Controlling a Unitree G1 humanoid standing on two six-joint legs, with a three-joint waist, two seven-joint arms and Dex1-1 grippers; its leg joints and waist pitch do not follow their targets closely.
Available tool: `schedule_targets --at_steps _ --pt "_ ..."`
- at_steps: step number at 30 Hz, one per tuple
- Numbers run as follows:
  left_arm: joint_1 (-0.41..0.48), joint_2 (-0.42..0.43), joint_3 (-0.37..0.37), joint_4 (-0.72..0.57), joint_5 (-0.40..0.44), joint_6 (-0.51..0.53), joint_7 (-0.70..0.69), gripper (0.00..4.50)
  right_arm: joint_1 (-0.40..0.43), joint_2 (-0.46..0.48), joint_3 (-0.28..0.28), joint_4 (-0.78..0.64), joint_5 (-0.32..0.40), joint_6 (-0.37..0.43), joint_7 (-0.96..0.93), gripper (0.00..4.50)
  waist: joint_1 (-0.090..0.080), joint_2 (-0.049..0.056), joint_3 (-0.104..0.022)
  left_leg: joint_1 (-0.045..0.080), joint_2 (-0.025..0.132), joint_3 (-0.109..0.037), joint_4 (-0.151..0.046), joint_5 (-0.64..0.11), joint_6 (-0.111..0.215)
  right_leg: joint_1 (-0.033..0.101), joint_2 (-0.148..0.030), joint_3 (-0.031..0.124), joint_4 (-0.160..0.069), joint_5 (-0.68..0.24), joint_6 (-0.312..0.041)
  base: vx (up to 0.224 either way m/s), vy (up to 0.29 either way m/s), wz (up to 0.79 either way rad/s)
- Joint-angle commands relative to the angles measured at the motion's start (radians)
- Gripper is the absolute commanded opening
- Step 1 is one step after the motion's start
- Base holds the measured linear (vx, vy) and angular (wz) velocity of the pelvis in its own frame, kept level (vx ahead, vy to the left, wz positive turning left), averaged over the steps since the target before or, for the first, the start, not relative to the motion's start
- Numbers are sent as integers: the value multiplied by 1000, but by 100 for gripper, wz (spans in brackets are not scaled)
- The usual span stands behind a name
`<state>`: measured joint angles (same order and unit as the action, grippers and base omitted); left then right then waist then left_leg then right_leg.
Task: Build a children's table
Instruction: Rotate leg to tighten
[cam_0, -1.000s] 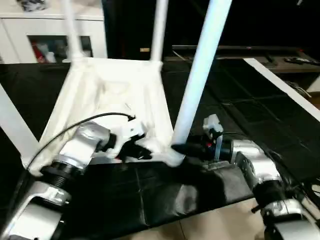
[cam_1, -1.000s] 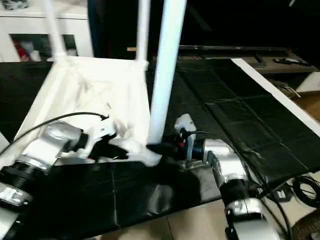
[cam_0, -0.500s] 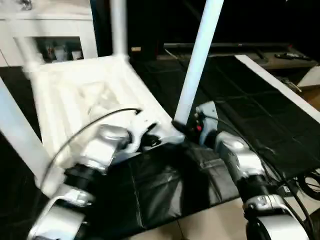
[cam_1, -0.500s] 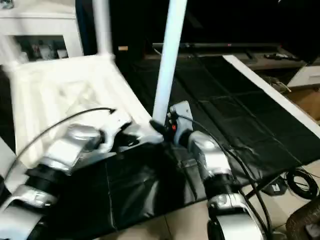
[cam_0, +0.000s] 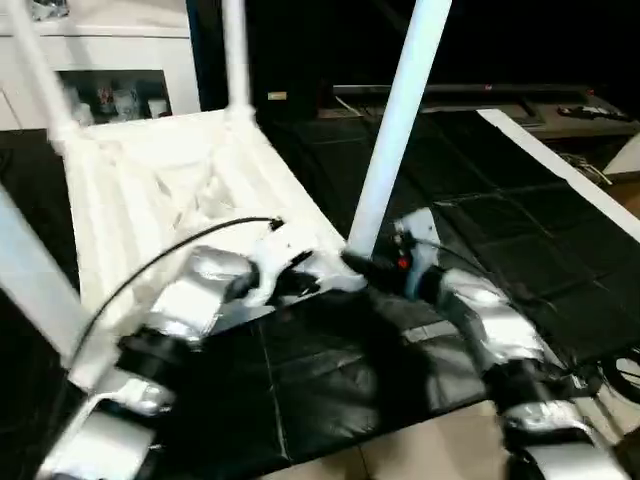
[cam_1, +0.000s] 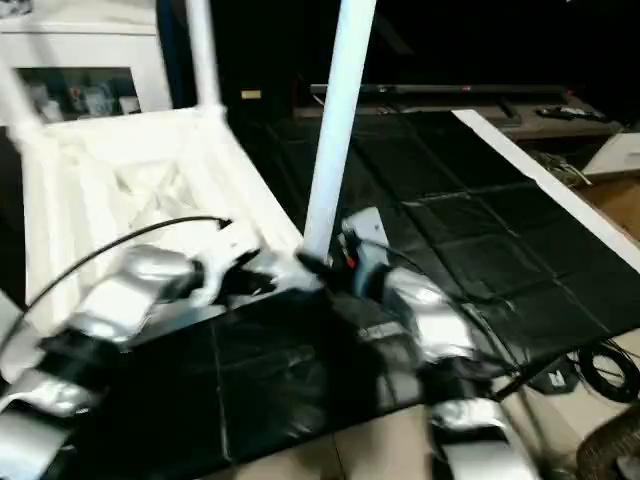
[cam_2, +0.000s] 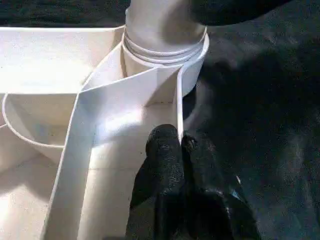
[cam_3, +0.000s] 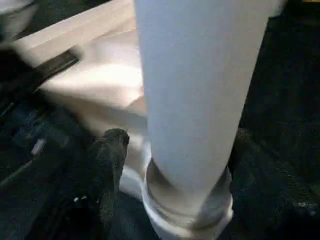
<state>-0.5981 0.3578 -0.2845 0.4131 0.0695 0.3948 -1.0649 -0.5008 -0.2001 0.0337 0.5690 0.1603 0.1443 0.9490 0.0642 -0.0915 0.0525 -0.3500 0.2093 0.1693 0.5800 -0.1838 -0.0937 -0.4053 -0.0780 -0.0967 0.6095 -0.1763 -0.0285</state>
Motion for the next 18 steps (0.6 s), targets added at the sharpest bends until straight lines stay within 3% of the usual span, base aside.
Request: schedule_targets --at_steps 1,7,10,14,18 --pt "-5 11 -30 -26 -14 -51 -68 0 11 -24 49 -16 7 -6 111 364 5 17 -59 1 28 -3 -68 -208 38 54 -70 57 -80 -274 -166 0 0 0" --pt "-2 85 -56 -28 -56 -127 -247 0 -39 -107 44 15 24 -13 273 405 12 17 -63 4 30 -1 -65 -191 35 56 -71 59 -71 -224 -194 0 0 0" --pt "-11 111 -75 -14 -60 -159 -300 0 -58 -133 69 26 30 -29 363 405 22 17 -63 5 31 1 -63 -168 43 55 -69 59 -64 -177 -211 0 0 0" --pt "-25 125 -88 5 -54 -192 -343 0 -86 -143 92 69 27 -52 420 405 26 16 -62 5 30 1 -64 -175 36 54 -70 57 -66 -198 -210 0 0 0" --pt "-31 138 -100 -3 -46 -212 -369 0 -111 -137 94 116 27 -70 453 368 30 19 -62 5 33 1 -64 -187 23 54 -72 58 -65 -219 -208 0 0 0"
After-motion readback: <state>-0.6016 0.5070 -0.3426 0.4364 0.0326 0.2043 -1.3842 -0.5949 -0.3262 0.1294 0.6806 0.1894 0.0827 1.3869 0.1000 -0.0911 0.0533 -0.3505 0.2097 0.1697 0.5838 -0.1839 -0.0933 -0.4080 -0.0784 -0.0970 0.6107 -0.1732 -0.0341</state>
